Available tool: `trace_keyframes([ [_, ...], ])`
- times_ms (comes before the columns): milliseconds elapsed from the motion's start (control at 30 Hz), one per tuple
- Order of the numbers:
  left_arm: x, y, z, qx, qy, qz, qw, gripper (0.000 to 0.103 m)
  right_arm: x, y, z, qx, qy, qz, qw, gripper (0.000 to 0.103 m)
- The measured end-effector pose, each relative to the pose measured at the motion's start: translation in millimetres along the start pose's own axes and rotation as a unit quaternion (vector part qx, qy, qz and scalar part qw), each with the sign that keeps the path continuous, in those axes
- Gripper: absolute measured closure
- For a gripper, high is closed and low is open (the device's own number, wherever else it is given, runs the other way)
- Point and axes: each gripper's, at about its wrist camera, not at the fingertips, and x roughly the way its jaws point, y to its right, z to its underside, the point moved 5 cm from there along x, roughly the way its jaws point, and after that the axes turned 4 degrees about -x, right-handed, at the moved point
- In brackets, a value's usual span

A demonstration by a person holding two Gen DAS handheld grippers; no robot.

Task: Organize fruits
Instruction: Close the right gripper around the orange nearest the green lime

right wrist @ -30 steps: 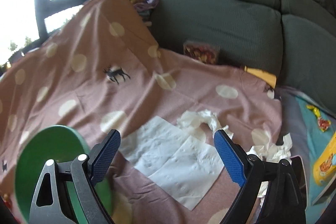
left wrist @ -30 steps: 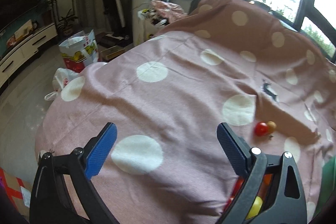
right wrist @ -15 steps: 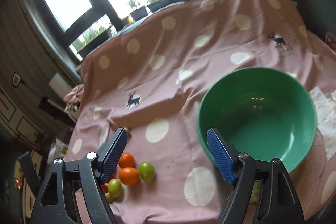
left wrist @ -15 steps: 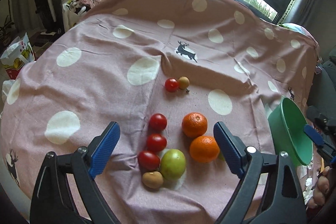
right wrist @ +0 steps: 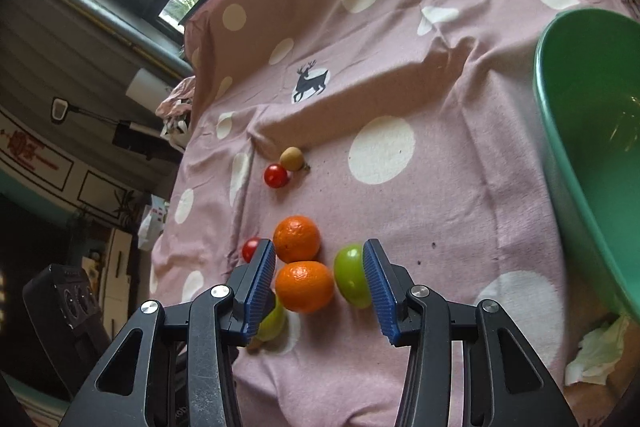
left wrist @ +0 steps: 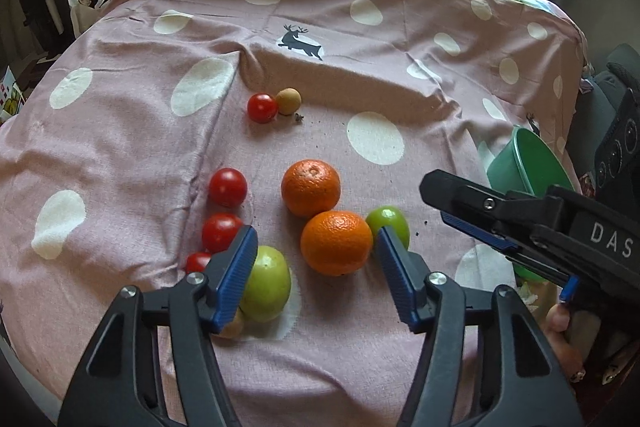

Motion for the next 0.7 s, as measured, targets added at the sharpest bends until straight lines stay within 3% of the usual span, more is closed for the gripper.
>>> trace_keyframes([
  [133, 3.0, 2.3, 1.3, 0.009, -0.003, -0.006, 0.9999, 0.042, 11.1, -4.6, 0.5, 0.009, -0.018, -0.018, 1.000, 0.055],
  [200, 5.5, 1.4, 1.3, 0.019, 0.000, -0.026, 0.9995, 0.042, 13.1, -5.0, 1.4, 0.020, -0.026, -0.030, 0.999, 0.066],
  [267, 8.5, -0.4, 1.8, 0.026, -0.003, -0.042, 0.9987, 0.050, 16.7, -4.9, 1.9, 0.026, -0.036, -0.043, 0.998, 0.069],
  [533, 11.9, 1.7, 3.7, 0.023, -0.017, -0.017, 0.9995, 0.052, 31.0, -9.7, 8.0, 0.040, -0.069, -0.063, 0.995, 0.069],
  [700, 11.9, 3.3, 3.3, 0.018, -0.023, -0.001, 0.9996, 0.052, 37.6, -10.5, 10.3, 0.037, -0.079, -0.049, 0.995, 0.069],
])
